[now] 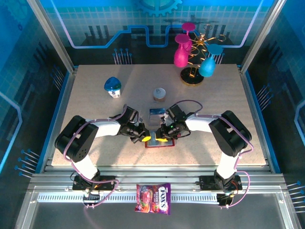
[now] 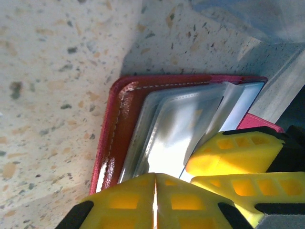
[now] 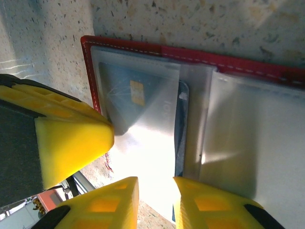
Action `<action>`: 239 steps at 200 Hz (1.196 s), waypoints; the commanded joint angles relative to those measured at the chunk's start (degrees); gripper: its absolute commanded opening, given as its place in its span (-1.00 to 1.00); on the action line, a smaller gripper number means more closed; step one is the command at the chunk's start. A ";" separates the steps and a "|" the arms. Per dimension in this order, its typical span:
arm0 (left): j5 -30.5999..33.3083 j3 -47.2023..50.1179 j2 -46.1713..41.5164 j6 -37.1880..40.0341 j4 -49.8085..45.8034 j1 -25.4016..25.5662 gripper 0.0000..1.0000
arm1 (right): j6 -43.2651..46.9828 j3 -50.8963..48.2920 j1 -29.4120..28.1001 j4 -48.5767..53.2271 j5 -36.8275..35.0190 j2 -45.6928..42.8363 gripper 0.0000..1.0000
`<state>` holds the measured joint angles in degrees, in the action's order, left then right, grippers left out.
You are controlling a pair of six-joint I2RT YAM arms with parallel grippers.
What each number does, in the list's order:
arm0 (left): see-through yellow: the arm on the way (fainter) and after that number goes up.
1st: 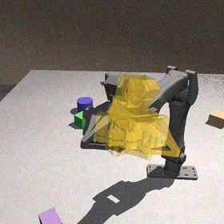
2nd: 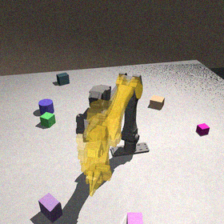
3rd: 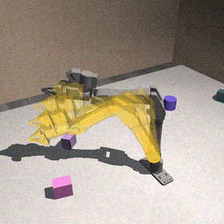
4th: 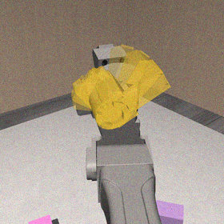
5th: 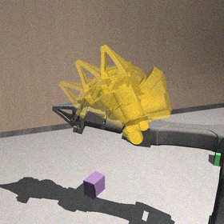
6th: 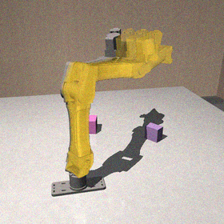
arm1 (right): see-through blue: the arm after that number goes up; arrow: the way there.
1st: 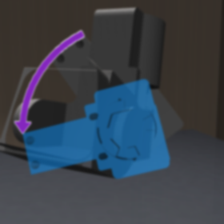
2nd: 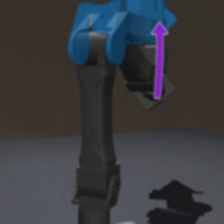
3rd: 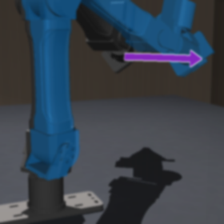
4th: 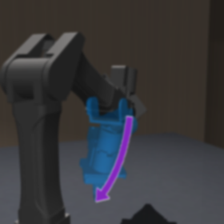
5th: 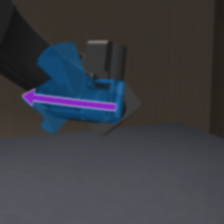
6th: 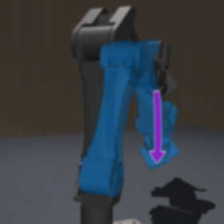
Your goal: Take the credit cards out of the card holder
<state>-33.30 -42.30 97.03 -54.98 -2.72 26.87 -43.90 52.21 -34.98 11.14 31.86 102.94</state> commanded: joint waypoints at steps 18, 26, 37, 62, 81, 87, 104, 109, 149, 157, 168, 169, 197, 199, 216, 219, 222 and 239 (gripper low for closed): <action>0.27 -1.11 -1.22 1.59 -4.55 -0.57 -0.70 | 1.01 0.53 -0.78 4.31 -2.48 -0.63 -0.45; 0.40 -1.20 -1.28 1.63 -4.80 -0.55 -0.67 | 1.10 0.53 -0.79 4.49 -2.63 -0.70 -0.44; 0.44 -1.21 -1.49 1.81 -4.98 -0.59 -0.64 | 1.10 0.52 -0.77 4.60 -2.68 -0.67 -0.45; 1.23 -1.04 -1.71 2.35 -5.93 -0.59 -0.60 | 1.10 0.43 -0.75 4.86 -2.86 -0.76 -0.44; 1.79 -0.96 -1.37 2.94 -6.60 -0.64 -0.53 | 1.10 0.53 -0.78 5.02 -2.98 -0.89 -0.44; 1.88 -0.88 -1.32 2.97 -6.68 -0.60 -0.50 | 1.18 0.53 -0.75 5.13 -2.97 -0.87 -0.44; 2.23 -0.85 -1.08 3.50 -7.09 -0.72 -0.43 | 1.21 0.53 -0.75 5.21 -3.03 -0.90 -0.44; 2.33 -0.84 -0.99 3.58 -7.20 -0.74 -0.42 | 1.19 0.53 -0.76 5.28 -3.03 -1.00 -0.44; 2.28 -0.60 0.26 4.26 -7.20 -1.38 -0.30 | 1.18 0.44 -0.79 5.64 -3.33 -1.40 -0.44; 2.28 -0.63 0.21 4.54 -7.47 -1.55 -0.28 | 1.29 0.44 -0.79 5.82 -3.38 -1.55 -0.44; 2.30 -0.52 0.26 4.86 -7.73 -1.87 -0.28 | 1.45 0.42 -0.79 6.11 -3.62 -1.68 -0.44; 2.33 -0.51 0.26 4.87 -7.78 -1.89 -0.28 | 1.45 0.43 -0.75 6.14 -3.72 -1.68 -0.44; 2.26 -0.39 0.43 5.07 -7.83 -2.36 -0.28 | 1.67 0.53 -0.75 6.66 -4.08 -1.97 -0.44; 2.25 -0.38 0.39 5.11 -7.83 -2.40 -0.28 | 1.64 0.53 -0.73 6.76 -4.13 -1.98 -0.44; 2.11 -0.33 0.75 5.11 -7.62 -2.36 -0.28 | 1.89 0.60 -0.71 7.22 -4.61 -2.39 -0.44; 2.02 -0.40 0.78 5.08 -7.57 -2.36 -0.28 | 1.89 0.62 -0.70 7.35 -4.68 -2.51 -0.44; 2.03 -0.33 0.79 5.14 -7.56 -2.43 -0.28 | 1.95 0.59 -0.70 7.45 -4.70 -2.55 -0.44; 2.03 -0.44 0.81 5.06 -7.47 -2.36 -0.27 | 2.13 0.74 -0.61 7.73 -4.79 -2.83 -0.44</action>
<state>-32.82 -42.98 96.40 -50.87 -7.20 25.10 -42.96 52.40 -34.98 15.25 28.84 101.65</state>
